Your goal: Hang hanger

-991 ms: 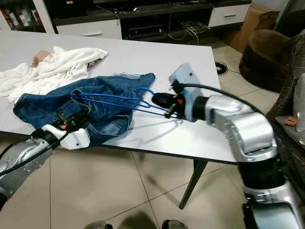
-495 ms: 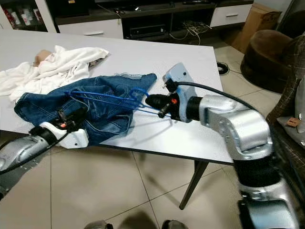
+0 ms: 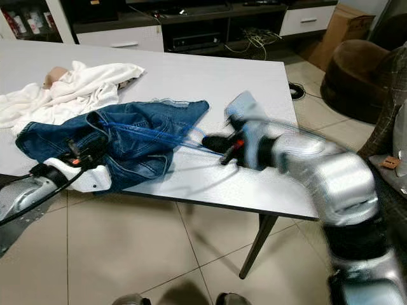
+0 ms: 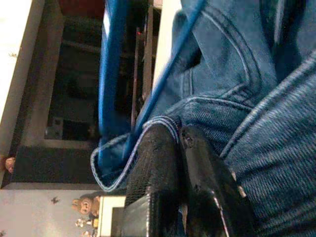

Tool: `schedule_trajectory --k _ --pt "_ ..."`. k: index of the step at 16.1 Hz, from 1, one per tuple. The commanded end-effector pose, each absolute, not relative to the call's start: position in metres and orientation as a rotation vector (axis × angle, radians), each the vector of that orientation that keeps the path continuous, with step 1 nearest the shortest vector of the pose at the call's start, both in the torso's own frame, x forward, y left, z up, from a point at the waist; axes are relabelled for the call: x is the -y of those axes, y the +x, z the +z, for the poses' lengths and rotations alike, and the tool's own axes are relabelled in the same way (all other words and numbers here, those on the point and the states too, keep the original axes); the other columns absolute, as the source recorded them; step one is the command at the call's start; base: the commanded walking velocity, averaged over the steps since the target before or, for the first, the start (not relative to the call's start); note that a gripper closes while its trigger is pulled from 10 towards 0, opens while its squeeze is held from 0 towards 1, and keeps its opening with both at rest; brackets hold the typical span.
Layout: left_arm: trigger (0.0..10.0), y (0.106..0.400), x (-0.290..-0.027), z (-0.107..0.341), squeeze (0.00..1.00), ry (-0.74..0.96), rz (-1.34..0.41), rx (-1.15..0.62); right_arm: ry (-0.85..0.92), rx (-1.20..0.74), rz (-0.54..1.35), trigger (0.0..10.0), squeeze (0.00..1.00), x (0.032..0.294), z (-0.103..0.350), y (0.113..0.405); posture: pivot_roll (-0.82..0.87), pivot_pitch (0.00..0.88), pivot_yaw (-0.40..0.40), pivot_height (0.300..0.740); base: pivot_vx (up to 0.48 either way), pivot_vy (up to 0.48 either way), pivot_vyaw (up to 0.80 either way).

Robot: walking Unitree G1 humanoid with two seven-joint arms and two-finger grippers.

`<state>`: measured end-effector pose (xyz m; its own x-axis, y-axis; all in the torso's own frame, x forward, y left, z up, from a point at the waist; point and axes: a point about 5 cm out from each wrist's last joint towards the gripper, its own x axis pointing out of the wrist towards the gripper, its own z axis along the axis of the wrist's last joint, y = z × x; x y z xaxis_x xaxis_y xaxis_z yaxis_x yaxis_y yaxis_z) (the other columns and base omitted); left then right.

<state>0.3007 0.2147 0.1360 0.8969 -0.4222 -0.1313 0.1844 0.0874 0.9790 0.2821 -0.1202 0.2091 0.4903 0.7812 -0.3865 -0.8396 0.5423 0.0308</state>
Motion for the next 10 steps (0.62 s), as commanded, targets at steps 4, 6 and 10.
schedule_trajectory --k 4,6,10 --pt "10.0 0.31 -0.194 0.141 0.0 1.514 -0.553 0.272 -0.161 -0.392 0.989 10.0 0.0 0.109 0.205 0.287 -0.05 0.013 0.015 0.74 0.0 0.0 0.0" --pt "10.0 0.312 -0.193 0.142 0.0 1.558 -0.588 0.277 -0.163 -0.388 0.983 10.0 0.0 0.109 0.207 0.289 -0.05 0.012 0.014 0.74 0.0 0.0 0.0" --pt "10.0 0.316 -0.212 0.139 0.0 1.55 -0.579 0.191 -0.181 -0.317 0.888 10.0 0.0 0.135 0.231 0.308 -0.06 0.016 0.028 0.74 0.0 0.0 0.0"
